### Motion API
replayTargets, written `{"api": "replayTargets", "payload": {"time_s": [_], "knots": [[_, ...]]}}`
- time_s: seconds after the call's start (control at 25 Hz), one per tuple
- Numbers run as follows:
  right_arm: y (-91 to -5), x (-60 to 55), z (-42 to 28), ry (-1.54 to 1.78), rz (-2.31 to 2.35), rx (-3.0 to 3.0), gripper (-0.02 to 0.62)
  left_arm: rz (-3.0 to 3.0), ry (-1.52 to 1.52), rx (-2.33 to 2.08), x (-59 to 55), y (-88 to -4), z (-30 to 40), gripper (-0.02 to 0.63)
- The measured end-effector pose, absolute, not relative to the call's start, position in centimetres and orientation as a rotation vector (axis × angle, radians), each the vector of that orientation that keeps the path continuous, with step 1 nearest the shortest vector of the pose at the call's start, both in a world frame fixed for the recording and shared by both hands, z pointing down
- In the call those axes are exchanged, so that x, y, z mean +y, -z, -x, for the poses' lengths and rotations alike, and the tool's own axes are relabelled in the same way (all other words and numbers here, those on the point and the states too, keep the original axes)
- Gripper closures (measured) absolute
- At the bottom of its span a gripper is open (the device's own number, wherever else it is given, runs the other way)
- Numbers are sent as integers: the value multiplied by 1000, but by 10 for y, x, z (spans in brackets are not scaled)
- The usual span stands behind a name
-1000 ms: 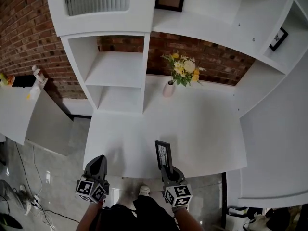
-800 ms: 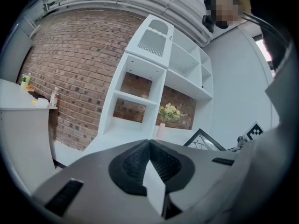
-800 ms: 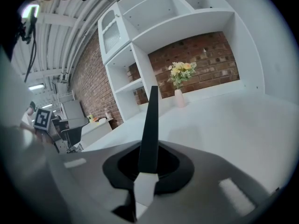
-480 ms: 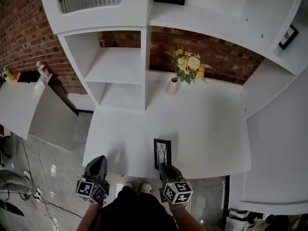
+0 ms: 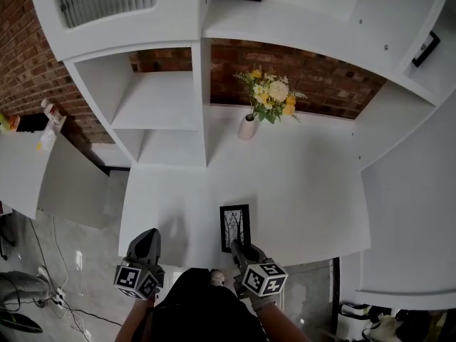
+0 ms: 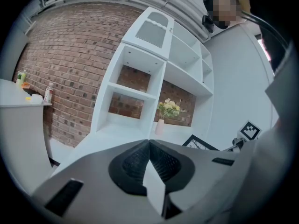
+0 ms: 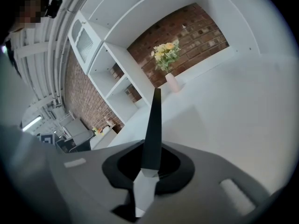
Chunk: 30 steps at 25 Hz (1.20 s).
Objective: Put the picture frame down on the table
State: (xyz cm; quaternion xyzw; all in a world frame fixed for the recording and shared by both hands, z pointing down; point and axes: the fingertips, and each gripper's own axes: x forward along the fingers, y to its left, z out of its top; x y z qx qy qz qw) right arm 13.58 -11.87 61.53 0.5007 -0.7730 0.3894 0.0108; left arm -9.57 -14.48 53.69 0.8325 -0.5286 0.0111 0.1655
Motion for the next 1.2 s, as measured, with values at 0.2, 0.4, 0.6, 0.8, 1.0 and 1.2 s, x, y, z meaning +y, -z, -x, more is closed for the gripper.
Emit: {"api": "replayTargets", "payload": {"time_s": [0.2, 0.4, 0.6, 0.8, 1.0, 1.2], "knots": [[-621, -132, -137, -1270, -1559, -2372, 548, -2405, 13, -1438, -174, -530, 83, 615], [-628, -142, -136, -1290, -1559, -2333, 548, -2402, -39, -1426, -187, -540, 85, 615], [-630, -150, -132, -1284, -1568, -2321, 543, -2400, -36, -1424, -198, -539, 89, 615], [-636, -155, -131, -1273, -1591, -2280, 518, -2394, -57, -1432, -202, -540, 96, 615], [-640, -157, -133, -1242, -1603, -2252, 495, -2389, -59, -1439, -203, -543, 100, 615], [-642, -159, -135, -1134, -1607, -2212, 458, -2390, -62, -1431, -204, -543, 99, 615]]}}
